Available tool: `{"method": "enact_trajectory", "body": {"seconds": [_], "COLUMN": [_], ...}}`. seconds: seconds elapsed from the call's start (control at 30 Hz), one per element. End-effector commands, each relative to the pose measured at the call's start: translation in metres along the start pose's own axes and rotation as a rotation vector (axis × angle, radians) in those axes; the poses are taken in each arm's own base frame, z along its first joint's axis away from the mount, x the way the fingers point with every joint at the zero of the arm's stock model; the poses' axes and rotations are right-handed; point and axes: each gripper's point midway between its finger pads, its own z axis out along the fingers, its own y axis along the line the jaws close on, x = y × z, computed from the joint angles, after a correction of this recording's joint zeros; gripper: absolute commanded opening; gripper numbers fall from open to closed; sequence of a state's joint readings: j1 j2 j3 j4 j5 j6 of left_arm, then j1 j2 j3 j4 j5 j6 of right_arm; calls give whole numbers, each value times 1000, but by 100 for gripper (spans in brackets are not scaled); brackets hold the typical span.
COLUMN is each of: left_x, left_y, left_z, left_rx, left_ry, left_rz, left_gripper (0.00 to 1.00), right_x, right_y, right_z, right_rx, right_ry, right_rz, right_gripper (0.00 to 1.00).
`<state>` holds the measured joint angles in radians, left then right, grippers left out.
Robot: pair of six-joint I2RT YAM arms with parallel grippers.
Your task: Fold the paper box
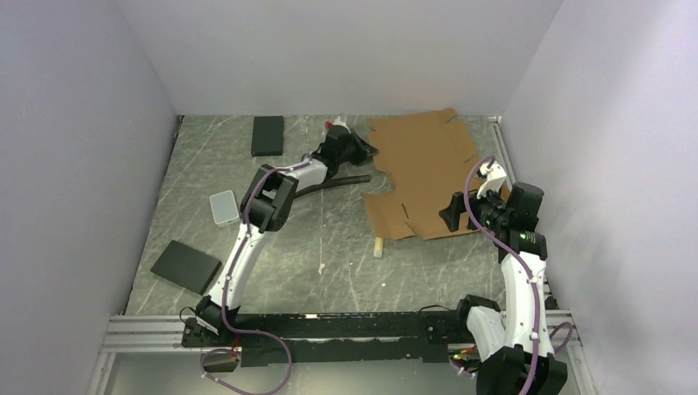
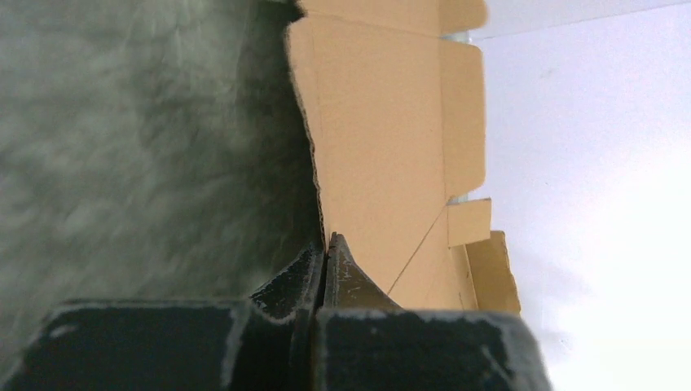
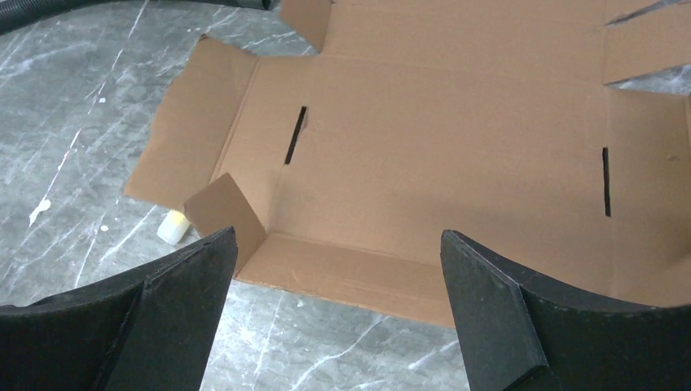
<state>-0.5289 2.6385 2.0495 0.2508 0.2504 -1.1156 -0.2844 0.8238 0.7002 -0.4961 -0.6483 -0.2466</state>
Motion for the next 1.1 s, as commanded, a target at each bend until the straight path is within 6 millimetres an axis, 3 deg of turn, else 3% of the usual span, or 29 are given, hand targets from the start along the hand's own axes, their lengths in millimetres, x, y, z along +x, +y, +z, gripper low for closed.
{"method": "enact_trajectory", "body": {"seconds": [0.0,0.2,0.33,0.67,0.8,0.93,1.07], "left_x": [-75,-101,-95,-64,-54,-43,-38], "left_y": [-136,-205,-217,-172,-155,-142,-136], "left_z": [-74,-177,-229,-353,-403,-418,-422], "left_rx": [383,588,621,491,441,414,390], "left_ry": [-307,-496,-562,-713,-757,-743,-720], "left_rz": [108,208,267,369,315,296,282], "left_gripper": [0,0,0,0,0,0,0], "right_x": [-17,-18,-19,-21,-12,-7,-4], "right_y": [4,21,36,69,95,101,93], "right_z": [-4,-7,-9,-15,-22,-19,1], "right_rx": [-17,-110,-194,-417,-608,-674,-620], "right_ry": [-42,-48,-55,-72,-107,-112,-46], "right_rz": [-53,-57,-61,-79,-104,-85,-51], "right_gripper": [100,100,100,99,99,99,99]}}
